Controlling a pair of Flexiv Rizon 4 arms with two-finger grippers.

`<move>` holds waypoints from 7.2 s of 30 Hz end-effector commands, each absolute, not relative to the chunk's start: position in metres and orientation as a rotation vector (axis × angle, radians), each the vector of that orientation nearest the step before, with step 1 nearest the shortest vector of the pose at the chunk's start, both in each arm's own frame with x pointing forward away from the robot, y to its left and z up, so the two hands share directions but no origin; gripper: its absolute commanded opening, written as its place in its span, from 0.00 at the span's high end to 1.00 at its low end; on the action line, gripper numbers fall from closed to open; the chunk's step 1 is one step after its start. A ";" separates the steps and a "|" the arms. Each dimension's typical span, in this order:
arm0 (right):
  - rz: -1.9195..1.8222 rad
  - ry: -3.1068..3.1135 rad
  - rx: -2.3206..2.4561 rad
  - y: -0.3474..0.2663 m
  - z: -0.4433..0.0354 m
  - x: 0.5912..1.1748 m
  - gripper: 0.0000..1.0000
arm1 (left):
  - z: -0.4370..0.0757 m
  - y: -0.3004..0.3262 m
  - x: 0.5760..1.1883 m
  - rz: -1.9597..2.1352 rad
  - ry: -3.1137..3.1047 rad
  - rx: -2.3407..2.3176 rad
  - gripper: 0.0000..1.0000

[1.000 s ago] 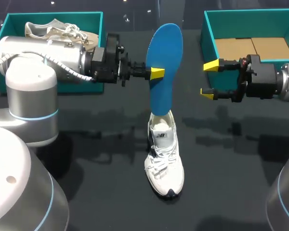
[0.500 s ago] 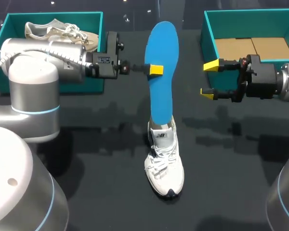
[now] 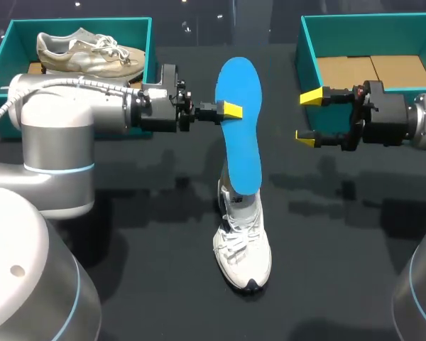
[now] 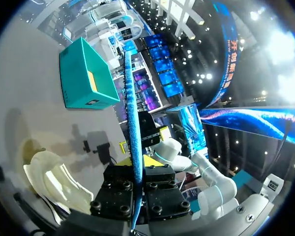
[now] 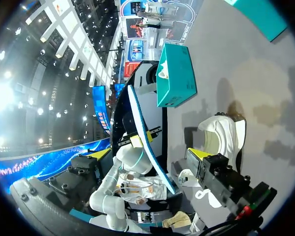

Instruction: Take the shoe out of the shoebox, open the shoe tongue, remove and reinsert the insole, then place the shoe into the shoebox

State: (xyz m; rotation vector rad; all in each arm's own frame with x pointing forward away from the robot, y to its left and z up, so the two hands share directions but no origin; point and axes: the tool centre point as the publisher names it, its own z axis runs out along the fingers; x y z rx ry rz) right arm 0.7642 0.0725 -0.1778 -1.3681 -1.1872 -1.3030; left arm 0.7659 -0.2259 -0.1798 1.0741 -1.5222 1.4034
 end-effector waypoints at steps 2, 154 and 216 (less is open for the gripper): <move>-1.300 -1.189 -1.373 0.072 -0.177 0.763 0.00 | -0.191 -0.229 0.770 1.373 -1.471 1.096 1.00; -1.201 -1.337 -1.479 0.097 -0.122 0.721 0.00 | -0.208 -0.227 0.782 1.267 -1.260 1.277 1.00; -1.317 -1.213 -1.281 0.094 -0.153 0.736 0.00 | -0.152 -0.199 0.803 2.220 -2.009 0.162 1.00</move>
